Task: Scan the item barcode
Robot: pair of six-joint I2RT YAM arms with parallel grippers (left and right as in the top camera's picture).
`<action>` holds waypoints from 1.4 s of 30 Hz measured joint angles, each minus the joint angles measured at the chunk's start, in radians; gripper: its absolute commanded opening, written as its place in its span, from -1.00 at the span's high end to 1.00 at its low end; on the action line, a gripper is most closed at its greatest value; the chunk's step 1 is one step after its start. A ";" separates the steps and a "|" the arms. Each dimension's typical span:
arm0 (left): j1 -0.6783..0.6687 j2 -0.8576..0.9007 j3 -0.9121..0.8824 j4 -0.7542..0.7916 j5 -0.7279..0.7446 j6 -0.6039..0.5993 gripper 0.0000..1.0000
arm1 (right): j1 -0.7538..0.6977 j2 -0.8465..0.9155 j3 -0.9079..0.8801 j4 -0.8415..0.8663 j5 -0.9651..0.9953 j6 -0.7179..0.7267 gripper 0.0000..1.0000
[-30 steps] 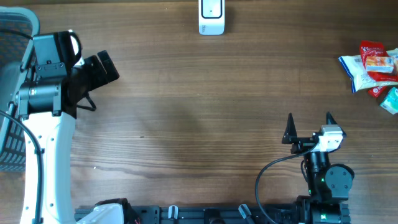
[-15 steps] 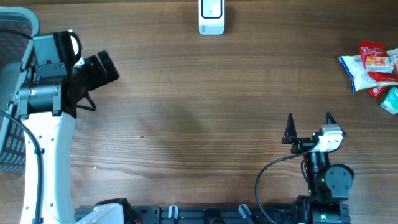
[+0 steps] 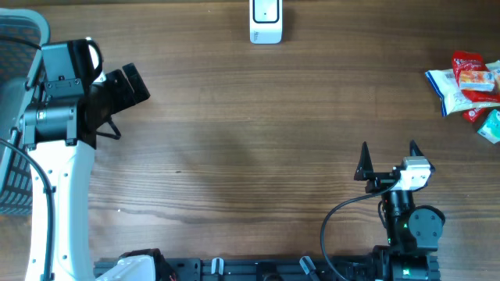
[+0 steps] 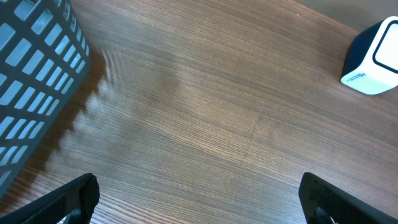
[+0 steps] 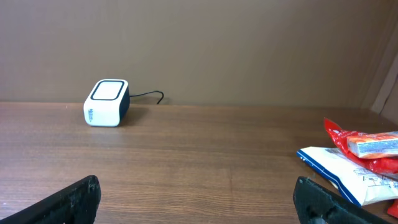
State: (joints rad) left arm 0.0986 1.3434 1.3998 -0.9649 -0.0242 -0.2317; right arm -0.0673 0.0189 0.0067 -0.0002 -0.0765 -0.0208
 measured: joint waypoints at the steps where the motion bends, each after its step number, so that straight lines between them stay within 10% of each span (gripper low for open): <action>1: 0.000 0.000 0.000 0.000 0.000 0.000 -1.00 | 0.000 0.000 0.000 0.000 0.000 0.000 -1.00; 30: 0.000 -0.086 -0.015 -0.104 -0.010 0.000 -1.00 | 0.000 0.000 0.000 0.000 0.000 0.000 -1.00; 42: 0.000 -0.432 -0.527 0.204 0.127 0.000 -1.00 | 0.000 -0.001 0.000 0.000 0.000 0.000 -0.99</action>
State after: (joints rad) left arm 0.0986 0.9115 0.8730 -0.7605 0.1028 -0.2314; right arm -0.0673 0.0181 0.0067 -0.0006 -0.0765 -0.0208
